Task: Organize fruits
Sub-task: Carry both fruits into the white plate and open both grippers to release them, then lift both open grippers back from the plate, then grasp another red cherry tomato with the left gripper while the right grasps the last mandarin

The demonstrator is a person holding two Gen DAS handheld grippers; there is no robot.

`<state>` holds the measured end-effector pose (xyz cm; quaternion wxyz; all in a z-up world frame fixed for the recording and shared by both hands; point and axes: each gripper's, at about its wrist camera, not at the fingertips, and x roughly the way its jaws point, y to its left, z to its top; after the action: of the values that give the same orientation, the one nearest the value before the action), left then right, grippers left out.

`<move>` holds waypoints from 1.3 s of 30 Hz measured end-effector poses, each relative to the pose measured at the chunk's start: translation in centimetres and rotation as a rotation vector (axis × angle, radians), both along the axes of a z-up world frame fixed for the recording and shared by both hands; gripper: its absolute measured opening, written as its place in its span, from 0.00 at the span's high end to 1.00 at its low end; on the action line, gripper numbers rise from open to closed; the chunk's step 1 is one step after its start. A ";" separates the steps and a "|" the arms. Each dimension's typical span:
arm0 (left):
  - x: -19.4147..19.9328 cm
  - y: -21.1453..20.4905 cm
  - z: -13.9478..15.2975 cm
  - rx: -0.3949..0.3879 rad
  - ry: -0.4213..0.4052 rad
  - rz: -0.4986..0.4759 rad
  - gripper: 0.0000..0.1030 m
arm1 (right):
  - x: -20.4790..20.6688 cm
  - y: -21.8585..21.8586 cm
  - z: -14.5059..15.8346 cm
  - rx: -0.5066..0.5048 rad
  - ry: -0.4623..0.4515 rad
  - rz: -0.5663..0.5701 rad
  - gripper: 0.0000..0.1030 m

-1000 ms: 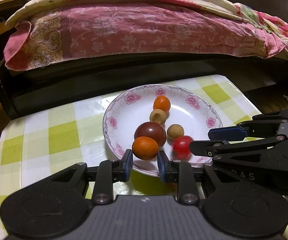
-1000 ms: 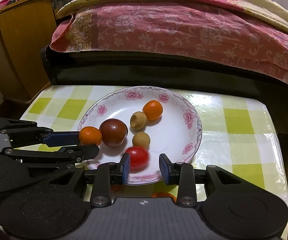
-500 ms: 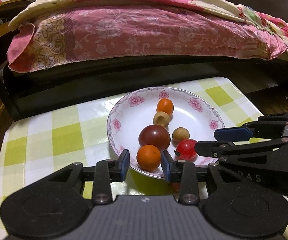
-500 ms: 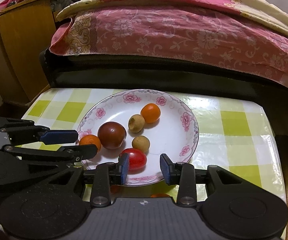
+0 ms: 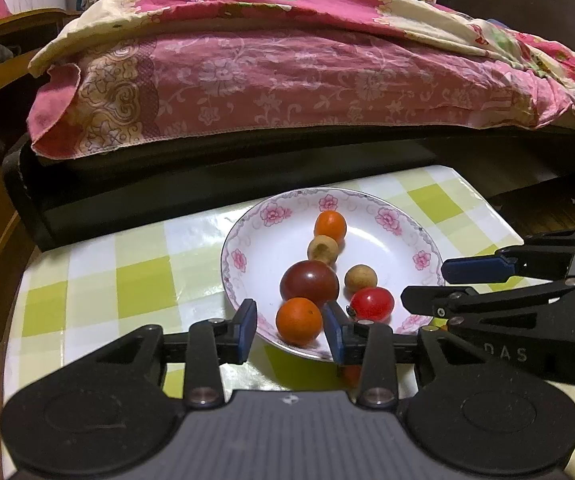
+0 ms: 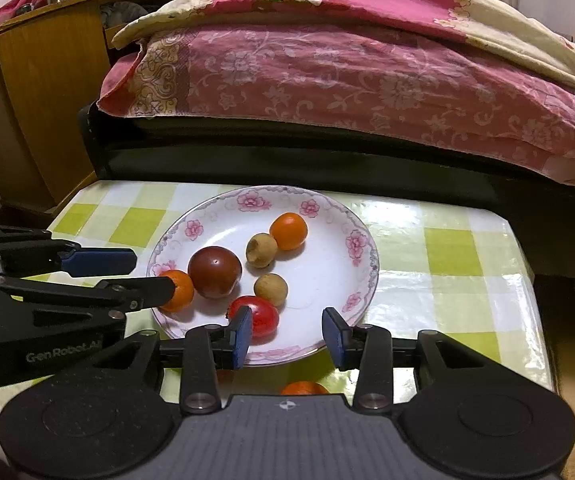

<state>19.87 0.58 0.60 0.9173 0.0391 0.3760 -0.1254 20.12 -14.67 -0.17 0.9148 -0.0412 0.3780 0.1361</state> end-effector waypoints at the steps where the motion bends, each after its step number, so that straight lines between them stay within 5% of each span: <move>1: -0.2 0.0 0.0 0.003 0.000 0.000 0.53 | -0.1 -0.1 0.0 -0.001 -0.001 0.000 0.66; 39: -3.5 -2.6 -2.8 0.050 0.081 -0.119 0.52 | -4.8 -2.6 -0.7 -0.150 -0.020 0.043 0.63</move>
<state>16.33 -2.03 -2.22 0.8910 0.0791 0.4127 -0.1715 15.32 -17.28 -0.90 0.9098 -0.1190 0.3770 0.1264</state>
